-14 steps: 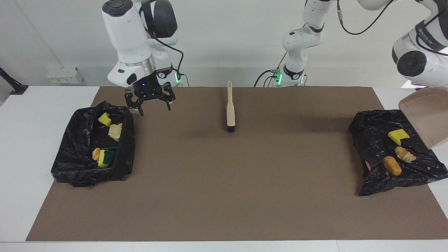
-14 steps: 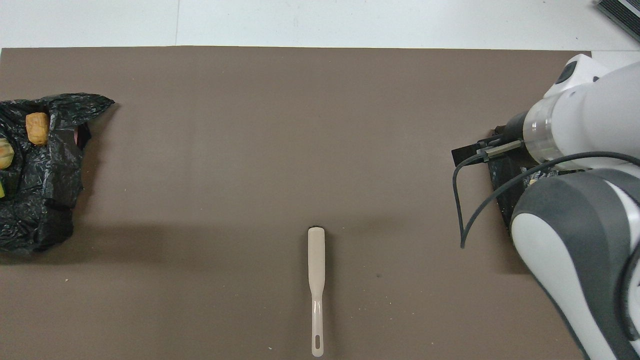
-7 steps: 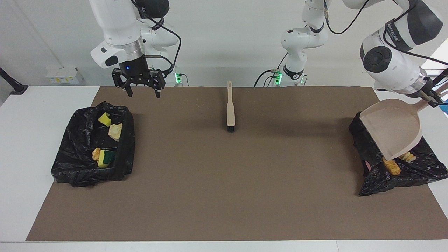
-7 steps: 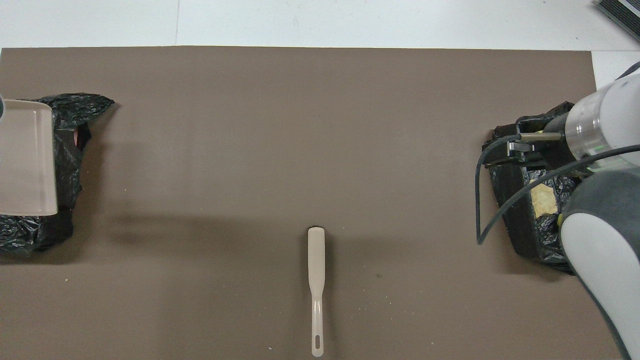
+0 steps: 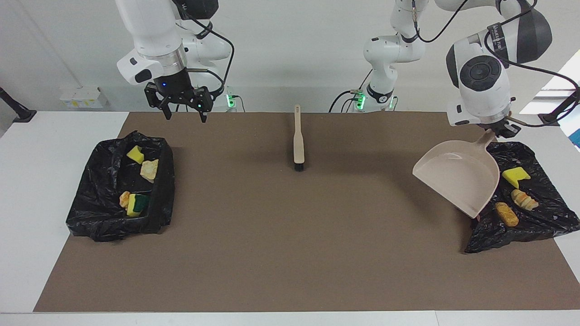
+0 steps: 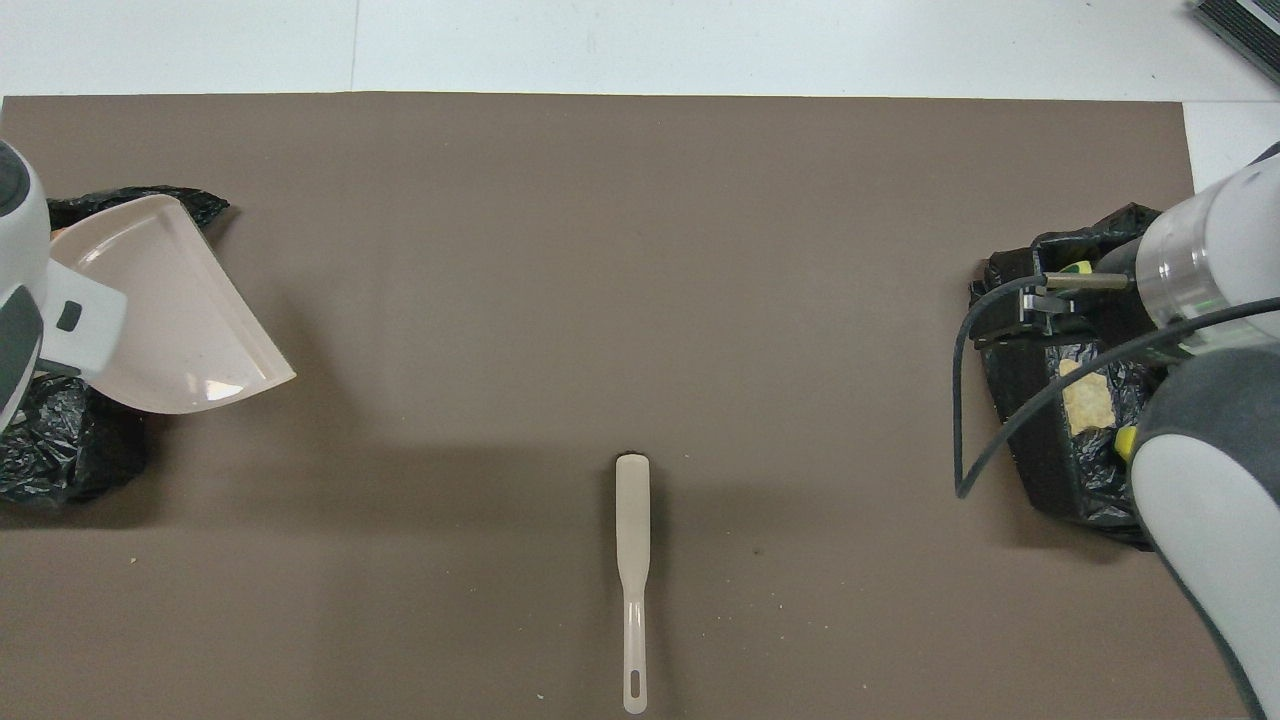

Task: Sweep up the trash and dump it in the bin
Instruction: 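Bring the dustpan back over the table with the left gripper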

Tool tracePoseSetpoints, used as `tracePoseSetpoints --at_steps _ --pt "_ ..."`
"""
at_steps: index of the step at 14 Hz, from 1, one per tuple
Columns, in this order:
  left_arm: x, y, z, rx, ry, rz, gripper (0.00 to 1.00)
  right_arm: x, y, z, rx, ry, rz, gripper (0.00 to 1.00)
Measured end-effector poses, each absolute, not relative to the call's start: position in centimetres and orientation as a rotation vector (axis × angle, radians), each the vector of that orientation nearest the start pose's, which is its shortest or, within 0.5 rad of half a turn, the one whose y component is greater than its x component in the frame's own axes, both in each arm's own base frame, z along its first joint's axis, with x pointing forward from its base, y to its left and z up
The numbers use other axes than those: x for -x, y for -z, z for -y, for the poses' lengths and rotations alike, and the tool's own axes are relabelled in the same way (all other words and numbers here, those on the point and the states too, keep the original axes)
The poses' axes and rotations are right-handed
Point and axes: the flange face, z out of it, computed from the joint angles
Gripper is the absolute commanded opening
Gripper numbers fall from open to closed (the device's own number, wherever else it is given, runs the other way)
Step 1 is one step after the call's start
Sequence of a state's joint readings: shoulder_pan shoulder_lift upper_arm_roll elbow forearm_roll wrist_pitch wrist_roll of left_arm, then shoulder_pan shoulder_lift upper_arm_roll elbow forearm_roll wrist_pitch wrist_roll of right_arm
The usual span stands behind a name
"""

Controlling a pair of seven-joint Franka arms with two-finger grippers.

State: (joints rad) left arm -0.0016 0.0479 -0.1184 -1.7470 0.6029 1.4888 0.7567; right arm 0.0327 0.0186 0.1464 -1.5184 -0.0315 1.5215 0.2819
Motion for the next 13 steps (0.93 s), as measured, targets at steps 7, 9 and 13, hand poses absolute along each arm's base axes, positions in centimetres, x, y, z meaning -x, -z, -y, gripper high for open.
tracePoseSetpoints --at_steps 7,9,13 --pt "-51.5 -52.5 12.9 2.665 -0.493 -0.813 0.0 -54.0 -63.0 -9.4 3.169 -0.08 -0.168 1.0" --pt "-49.6 -52.6 18.3 2.738 -0.439 -0.689 0.0 -54.1 -62.9 -9.2 3.164 -0.072 -0.147 1.0" --pt "-45.5 -53.2 27.1 2.881 -0.383 -0.54 0.0 -54.4 -63.0 -8.5 3.163 -0.051 -0.086 1.0"
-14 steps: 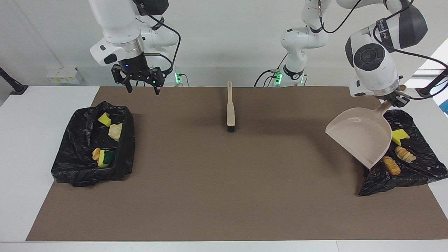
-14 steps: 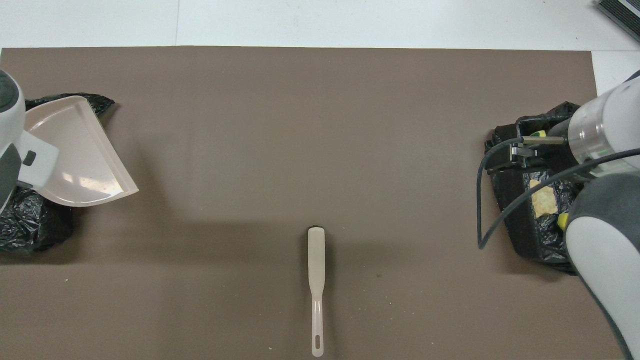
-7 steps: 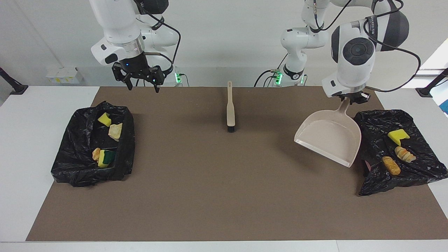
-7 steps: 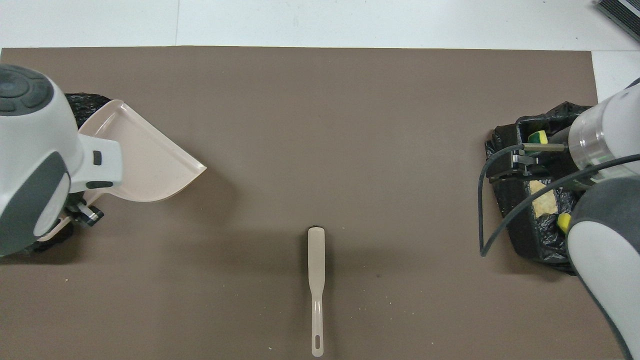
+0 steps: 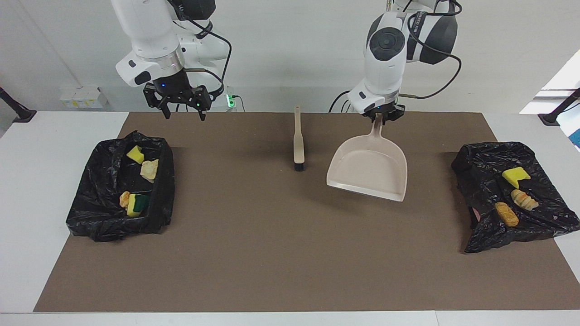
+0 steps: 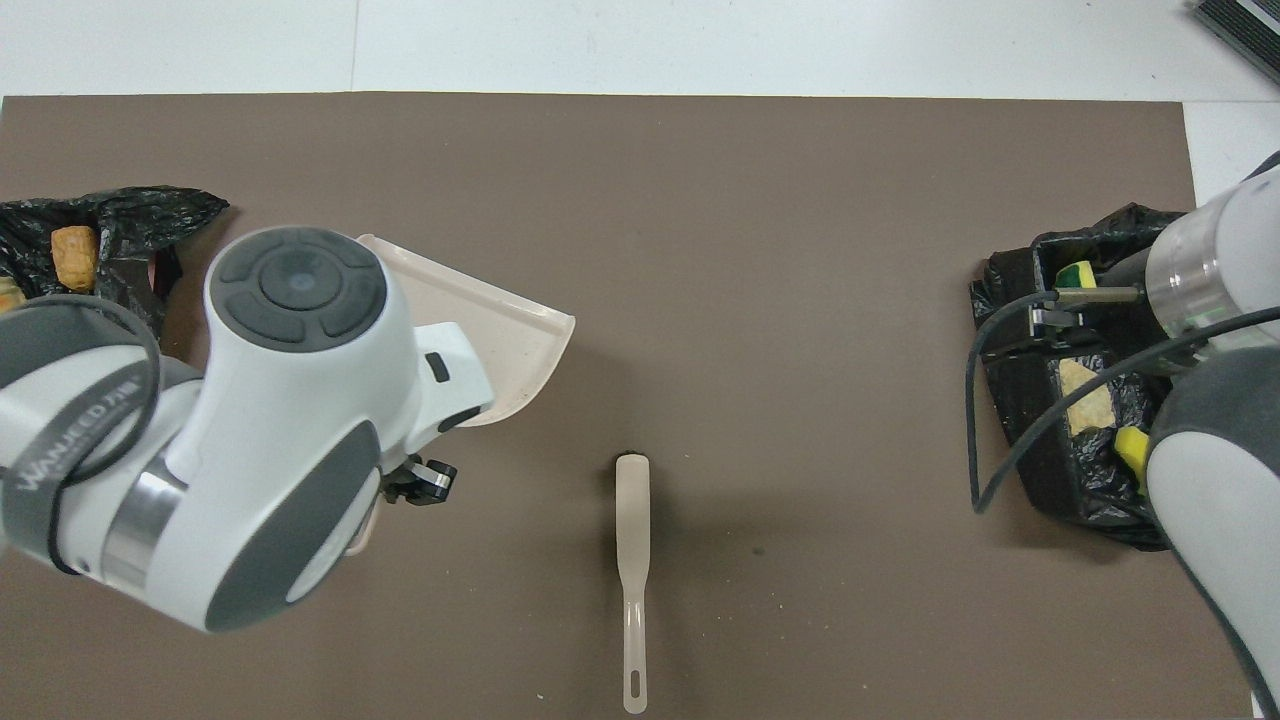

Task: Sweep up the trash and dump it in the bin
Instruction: 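Bring the dustpan back over the table with the left gripper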

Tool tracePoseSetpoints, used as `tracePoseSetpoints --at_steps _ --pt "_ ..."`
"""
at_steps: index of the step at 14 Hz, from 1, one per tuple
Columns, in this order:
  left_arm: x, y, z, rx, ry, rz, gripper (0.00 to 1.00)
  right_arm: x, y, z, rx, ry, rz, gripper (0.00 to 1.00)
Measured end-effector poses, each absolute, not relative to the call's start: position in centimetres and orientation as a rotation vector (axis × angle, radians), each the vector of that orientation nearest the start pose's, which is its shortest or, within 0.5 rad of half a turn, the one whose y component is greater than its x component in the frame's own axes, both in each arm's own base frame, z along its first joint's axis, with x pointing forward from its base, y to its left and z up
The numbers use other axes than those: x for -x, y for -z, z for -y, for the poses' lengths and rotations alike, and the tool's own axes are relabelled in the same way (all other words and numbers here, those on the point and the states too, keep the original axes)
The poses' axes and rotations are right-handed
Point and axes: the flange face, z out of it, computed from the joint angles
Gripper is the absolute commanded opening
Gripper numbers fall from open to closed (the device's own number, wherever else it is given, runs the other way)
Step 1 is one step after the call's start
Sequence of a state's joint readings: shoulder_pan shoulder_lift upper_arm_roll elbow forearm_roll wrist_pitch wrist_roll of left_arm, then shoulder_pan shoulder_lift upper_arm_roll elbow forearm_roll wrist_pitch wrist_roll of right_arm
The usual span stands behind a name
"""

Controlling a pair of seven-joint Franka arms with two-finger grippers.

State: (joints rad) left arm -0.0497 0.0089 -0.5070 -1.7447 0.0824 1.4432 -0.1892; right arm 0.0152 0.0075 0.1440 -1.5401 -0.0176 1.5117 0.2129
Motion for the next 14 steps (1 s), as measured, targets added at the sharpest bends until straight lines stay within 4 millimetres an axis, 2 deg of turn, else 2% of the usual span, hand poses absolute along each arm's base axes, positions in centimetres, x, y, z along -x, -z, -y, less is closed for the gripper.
tracePoseSetpoints --at_steps 2,3,6,8,10,14 --pt "-44.5 -53.8 30.7 2.996 -0.284 -0.419 0.0 -54.5 -63.0 -8.0 3.163 -0.051 -0.085 1.0" --pt "-44.6 -54.0 31.8 3.073 -0.247 -0.349 0.0 -54.6 -62.9 -7.7 3.163 -0.052 -0.095 1.0" --pt "-45.9 -54.0 33.4 3.221 -0.163 -0.254 0.0 -54.7 -62.9 -6.7 3.162 -0.053 -0.116 1.0" --pt "-46.3 -52.9 34.5 3.249 -0.148 -0.258 0.0 -54.7 -62.9 -6.6 3.161 -0.053 -0.121 1.0" --pt "-47.0 -50.4 36.4 3.281 -0.154 -0.261 0.0 -54.7 -62.9 -6.5 3.161 -0.052 -0.123 1.0" --pt "-48.0 -43.2 40.3 3.338 -0.193 -0.203 0.0 -54.7 -62.9 -6.4 3.16 -0.052 -0.127 1.0"
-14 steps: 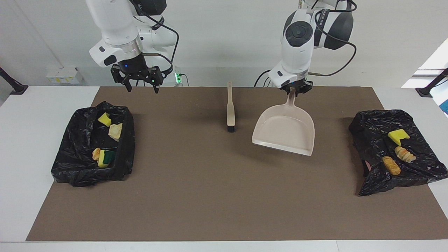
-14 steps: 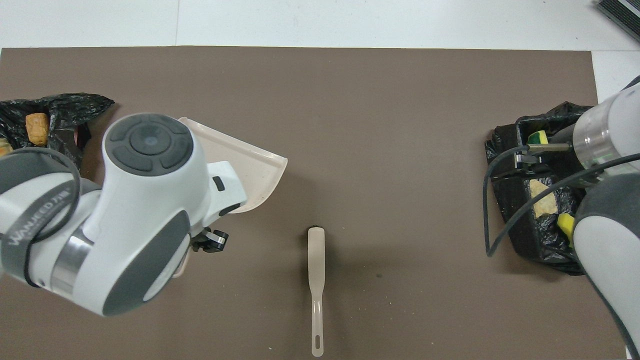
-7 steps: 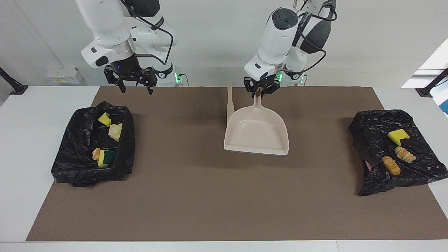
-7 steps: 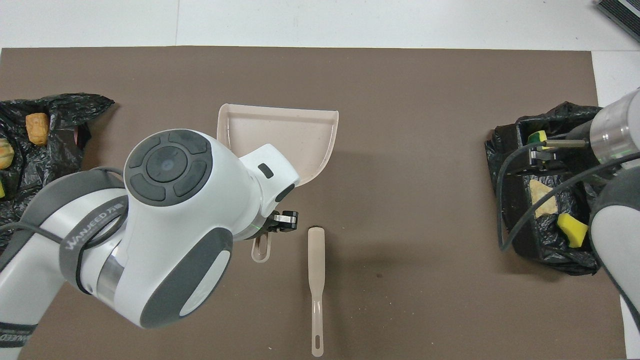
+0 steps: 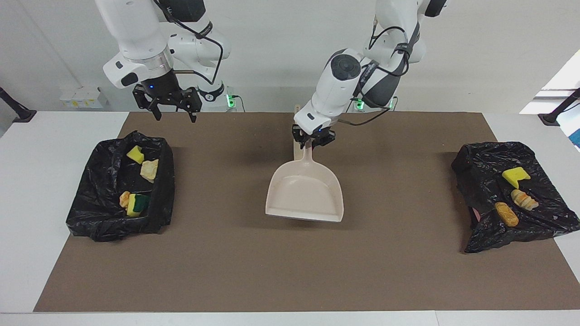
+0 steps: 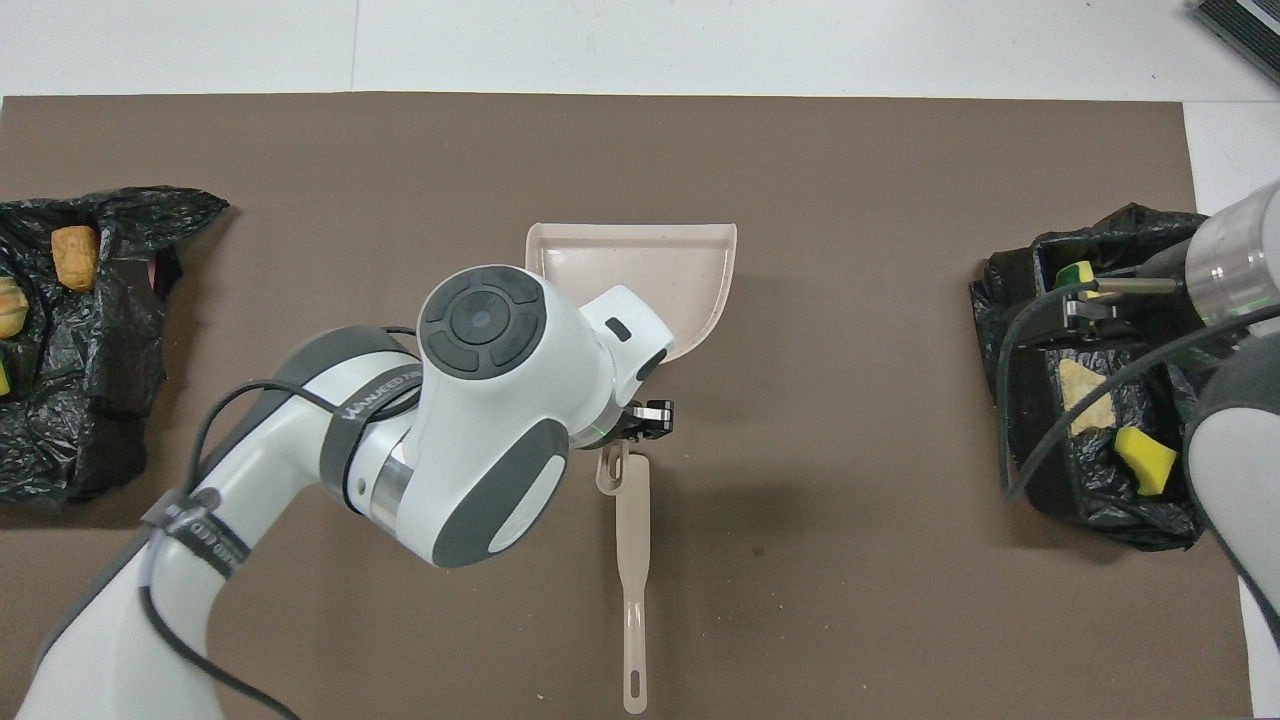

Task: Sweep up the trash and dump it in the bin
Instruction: 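Bring the dustpan back over the table with the left gripper, then release the dustpan on the table and withdraw the left gripper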

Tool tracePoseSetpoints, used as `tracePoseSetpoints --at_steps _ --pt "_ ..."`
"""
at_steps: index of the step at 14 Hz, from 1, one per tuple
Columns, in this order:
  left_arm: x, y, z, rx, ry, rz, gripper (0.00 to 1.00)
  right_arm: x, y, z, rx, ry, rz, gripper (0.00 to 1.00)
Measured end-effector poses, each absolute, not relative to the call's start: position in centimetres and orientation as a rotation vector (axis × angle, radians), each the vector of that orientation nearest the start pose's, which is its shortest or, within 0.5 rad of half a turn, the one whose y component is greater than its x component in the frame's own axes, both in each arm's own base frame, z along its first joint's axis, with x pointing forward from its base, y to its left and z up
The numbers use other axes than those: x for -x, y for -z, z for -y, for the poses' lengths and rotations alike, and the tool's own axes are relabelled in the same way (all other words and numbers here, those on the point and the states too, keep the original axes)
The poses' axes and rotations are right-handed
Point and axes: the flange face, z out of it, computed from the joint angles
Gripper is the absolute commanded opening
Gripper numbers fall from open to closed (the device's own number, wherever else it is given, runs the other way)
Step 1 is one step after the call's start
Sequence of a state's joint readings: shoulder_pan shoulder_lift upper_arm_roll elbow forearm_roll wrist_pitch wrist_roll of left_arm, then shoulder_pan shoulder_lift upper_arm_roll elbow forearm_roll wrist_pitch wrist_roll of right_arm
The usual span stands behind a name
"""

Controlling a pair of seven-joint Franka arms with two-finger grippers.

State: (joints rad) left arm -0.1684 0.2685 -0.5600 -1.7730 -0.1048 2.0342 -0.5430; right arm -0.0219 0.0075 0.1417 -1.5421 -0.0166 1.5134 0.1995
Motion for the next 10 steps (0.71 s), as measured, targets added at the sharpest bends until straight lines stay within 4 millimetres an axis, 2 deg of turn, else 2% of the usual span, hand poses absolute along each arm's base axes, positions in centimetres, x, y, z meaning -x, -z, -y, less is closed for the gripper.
tracePoseSetpoints --at_steps 3,6,7,8,10 --pt "-47.6 -38.9 42.1 3.324 -0.213 -0.185 0.0 -54.8 -62.9 -6.3 3.159 -0.052 -0.13 1.0" --pt "-47.4 -37.3 41.6 3.305 -0.247 -0.169 0.0 -54.8 -62.9 -6.2 3.159 -0.053 -0.132 1.0" --pt "-47.5 -37.1 41.4 3.301 -0.252 -0.163 0.24 -54.8 -62.9 -6.2 3.159 -0.053 -0.132 1.0" --pt "-47.6 -37.0 41.2 3.3 -0.253 -0.156 0.52 -54.8 -62.9 -6.2 3.159 -0.053 -0.133 1.0" --pt "-47.9 -37.0 40.9 3.299 -0.25 -0.145 0.91 -54.8 -62.9 -6.2 3.159 -0.053 -0.133 1.0"
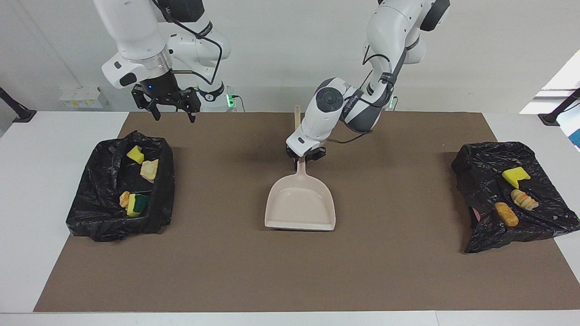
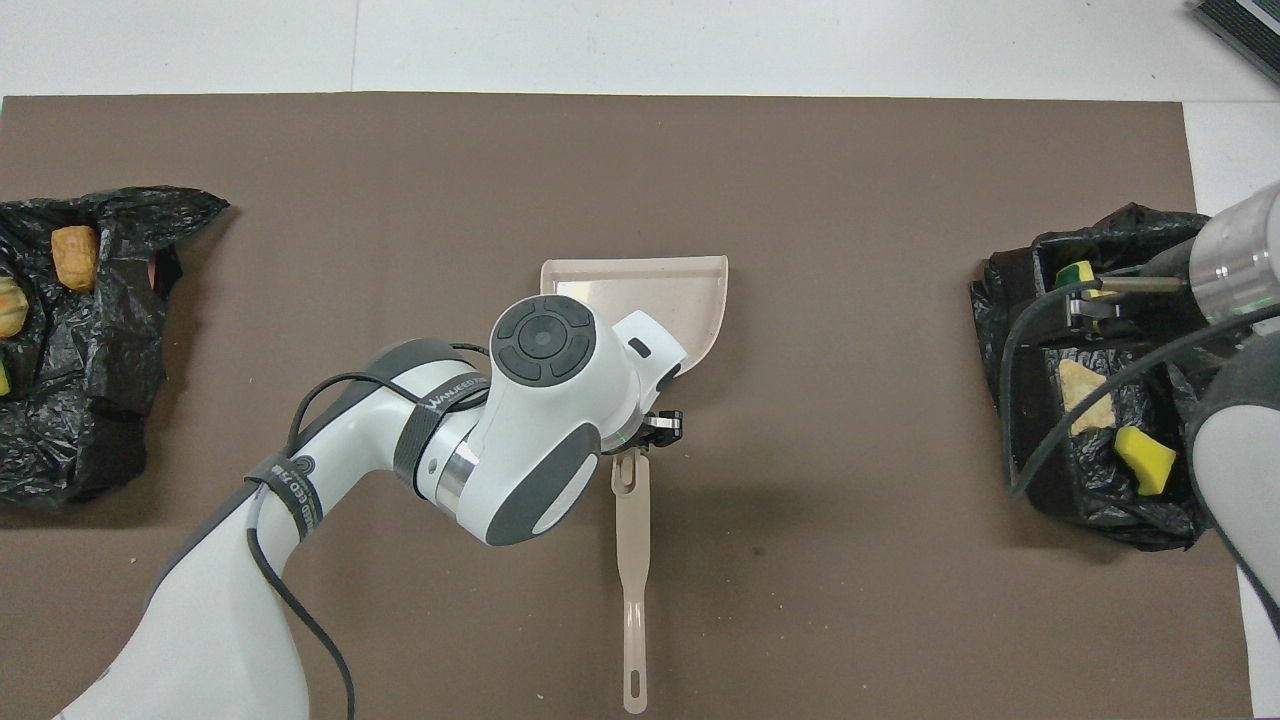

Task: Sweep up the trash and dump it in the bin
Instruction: 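Release the dustpan on the table and withdraw the left gripper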

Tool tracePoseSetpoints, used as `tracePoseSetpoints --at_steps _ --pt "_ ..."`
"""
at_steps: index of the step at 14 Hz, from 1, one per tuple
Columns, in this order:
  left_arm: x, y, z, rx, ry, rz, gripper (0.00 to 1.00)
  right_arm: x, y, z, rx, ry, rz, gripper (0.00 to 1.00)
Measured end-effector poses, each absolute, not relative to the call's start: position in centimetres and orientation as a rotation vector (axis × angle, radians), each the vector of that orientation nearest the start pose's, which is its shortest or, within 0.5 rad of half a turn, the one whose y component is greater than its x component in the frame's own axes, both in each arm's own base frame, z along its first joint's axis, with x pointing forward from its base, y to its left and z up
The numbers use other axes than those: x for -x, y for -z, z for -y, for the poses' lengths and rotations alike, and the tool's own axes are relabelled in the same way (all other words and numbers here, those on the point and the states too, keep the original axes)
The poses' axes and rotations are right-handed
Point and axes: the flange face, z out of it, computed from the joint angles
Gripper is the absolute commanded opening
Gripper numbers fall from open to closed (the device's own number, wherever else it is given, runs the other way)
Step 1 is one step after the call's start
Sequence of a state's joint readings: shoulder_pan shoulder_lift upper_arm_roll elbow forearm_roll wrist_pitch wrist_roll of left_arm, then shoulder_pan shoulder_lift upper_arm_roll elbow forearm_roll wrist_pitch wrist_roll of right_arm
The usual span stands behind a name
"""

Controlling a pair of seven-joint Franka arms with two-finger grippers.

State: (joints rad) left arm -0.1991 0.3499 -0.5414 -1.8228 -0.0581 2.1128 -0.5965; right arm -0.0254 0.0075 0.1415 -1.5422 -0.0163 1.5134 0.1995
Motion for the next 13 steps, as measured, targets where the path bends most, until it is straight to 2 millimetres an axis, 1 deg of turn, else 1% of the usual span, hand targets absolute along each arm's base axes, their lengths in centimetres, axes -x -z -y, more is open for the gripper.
tracePoseSetpoints --at_steps 1,3,5,7,9,10,13 --pt "-48.0 -37.1 40.7 3.299 -0.249 -0.133 1.0 -54.8 -62.9 -6.2 3.159 -0.053 -0.133 1.0" --pt "-48.9 -37.8 39.4 3.294 -0.245 -0.094 1.0 -54.8 -62.9 -6.2 3.159 -0.053 -0.133 1.0" --pt "-50.0 -39.3 37.5 3.288 -0.227 -0.044 1.0 -54.8 -62.9 -6.1 3.159 -0.053 -0.134 1.0" --pt "-51.3 -41.3 34.9 3.289 -0.179 0.026 1.0 -54.8 -62.9 -6.1 3.159 -0.053 -0.135 1.0" --pt "-53.0 -43.0 31.8 3.294 -0.122 0.119 1.0 -54.8 -62.9 -6.1 3.158 -0.053 -0.136 1.0" --pt "-54.1 -43.6 29.9 3.294 -0.098 0.176 1.0 -54.8 -62.9 -6.0 3.158 -0.053 -0.136 1.0" --pt "-57.5 -45.0 23.1 3.291 -0.038 0.363 1.0 -54.8 -62.9 -6.0 3.158 -0.053 -0.137 1.0"
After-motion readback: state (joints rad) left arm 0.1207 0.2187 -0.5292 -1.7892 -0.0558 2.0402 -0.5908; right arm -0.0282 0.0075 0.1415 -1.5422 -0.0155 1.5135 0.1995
